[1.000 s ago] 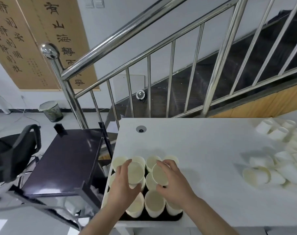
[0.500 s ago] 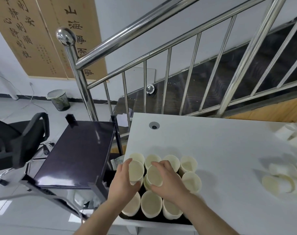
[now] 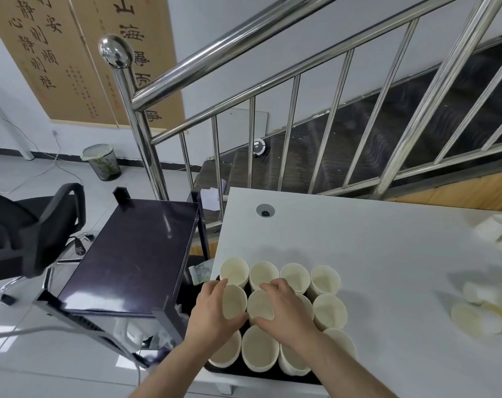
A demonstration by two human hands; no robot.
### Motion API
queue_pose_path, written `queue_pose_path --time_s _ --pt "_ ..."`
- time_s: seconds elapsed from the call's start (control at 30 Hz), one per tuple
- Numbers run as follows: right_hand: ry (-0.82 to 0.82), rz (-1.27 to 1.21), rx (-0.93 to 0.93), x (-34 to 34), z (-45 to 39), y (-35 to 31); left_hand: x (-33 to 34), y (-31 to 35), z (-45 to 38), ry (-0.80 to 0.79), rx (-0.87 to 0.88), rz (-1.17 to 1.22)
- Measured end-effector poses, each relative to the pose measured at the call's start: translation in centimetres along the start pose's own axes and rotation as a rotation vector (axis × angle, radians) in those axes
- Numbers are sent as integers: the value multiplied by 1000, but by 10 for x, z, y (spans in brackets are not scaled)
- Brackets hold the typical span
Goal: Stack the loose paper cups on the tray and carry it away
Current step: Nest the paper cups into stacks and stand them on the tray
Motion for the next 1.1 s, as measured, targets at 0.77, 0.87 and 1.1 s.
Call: queue_pose_path --time_s 0.77,0.87,1.1 --pt "93 5 -19 -37 20 13 6 57 10 85 138 13" --pt "120 -1 -25 -54 34 21 16 83 14 72 199 31" --pt "183 17 13 -105 90 76 59 161 38 33 294 54"
Point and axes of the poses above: each hand's wrist, its own z-axis away from the middle knuckle, its own x-axis out of the palm, y = z × x, the point moved 10 cm from there along -z, towards the middle knuckle, and after that the axes turned 3 degrees about -x, right-handed, at the moved point
